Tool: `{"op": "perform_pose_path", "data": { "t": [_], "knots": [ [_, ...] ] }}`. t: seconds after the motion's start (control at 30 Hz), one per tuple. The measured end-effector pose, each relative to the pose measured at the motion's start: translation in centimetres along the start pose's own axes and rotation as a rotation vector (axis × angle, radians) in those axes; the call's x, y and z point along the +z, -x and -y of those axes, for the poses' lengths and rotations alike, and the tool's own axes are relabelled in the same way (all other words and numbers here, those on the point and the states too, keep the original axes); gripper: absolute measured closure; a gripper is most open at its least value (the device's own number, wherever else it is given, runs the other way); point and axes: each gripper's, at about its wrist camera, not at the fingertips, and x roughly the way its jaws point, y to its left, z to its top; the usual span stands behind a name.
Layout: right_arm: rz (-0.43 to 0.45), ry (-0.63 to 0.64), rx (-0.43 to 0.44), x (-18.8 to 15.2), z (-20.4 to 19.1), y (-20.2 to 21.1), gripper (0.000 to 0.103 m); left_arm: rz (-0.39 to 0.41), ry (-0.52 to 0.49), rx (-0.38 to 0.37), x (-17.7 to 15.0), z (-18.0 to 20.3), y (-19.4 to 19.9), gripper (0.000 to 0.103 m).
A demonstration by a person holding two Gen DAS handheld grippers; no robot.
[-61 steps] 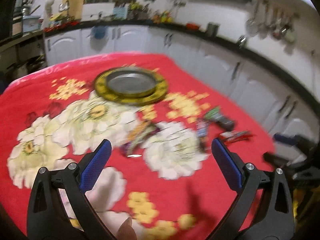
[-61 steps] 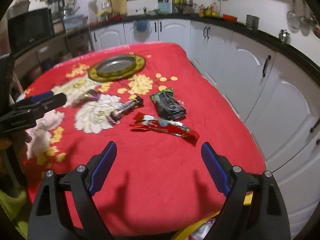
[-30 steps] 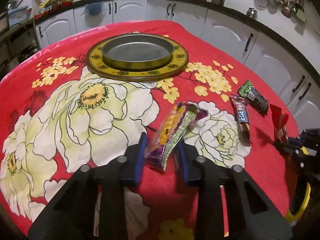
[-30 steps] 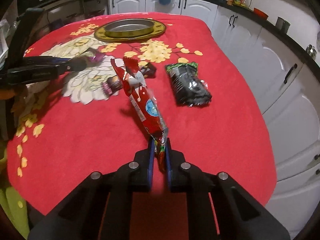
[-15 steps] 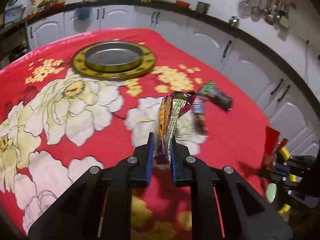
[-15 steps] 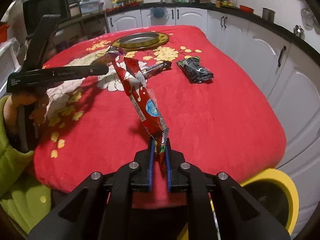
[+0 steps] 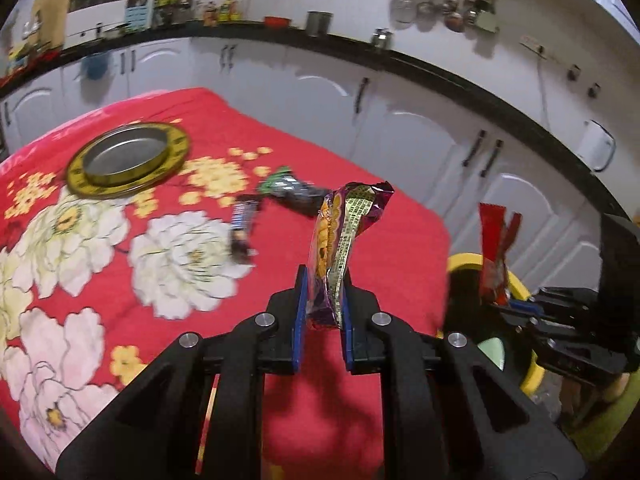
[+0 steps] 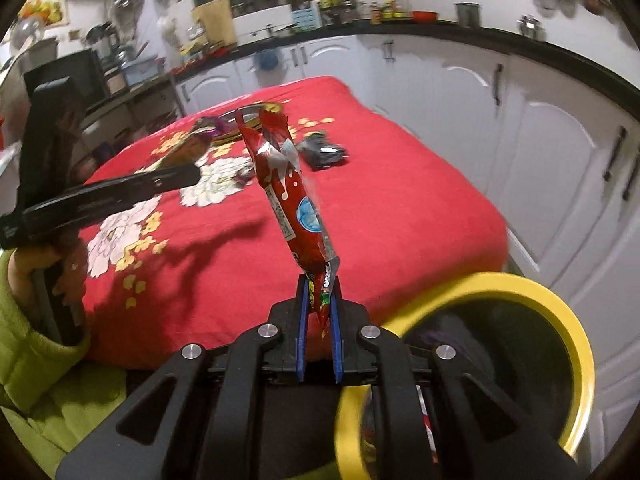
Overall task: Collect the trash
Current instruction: 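Carry the purple wrapper and red wrapper over the yellow bin, then open both grippers to drop the wrappers into the bin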
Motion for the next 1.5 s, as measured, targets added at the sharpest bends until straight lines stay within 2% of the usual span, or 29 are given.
{"op": "perform_pose_path", "data": {
  "t": [0.43,0.9,1.27,1.5],
  "knots": [
    [0.029,-0.143,-0.097,-2.7,5.5,3.6,0.093,-0.023,-0.111,-0.124,-0.6,6.8,-0.5,0.094],
    [0.044,-0.28,-0.181,-5.9,11.2,6.4,0.093,-0.097,-0.248,-0.221,-2.5,13.6,-2.5,0.094],
    [-0.024,-0.367,-0.18,-8.2,13.9,6.2,0.093,-0.2,-0.334,-0.305,-5.1,18.5,-5.5,0.094],
    [-0.021,-0.412,-0.176,-9.2,15.3,6.6,0.091,-0.259,-0.345,-0.323,-6.3,19.8,-7.2,0.094]
  ]
}}
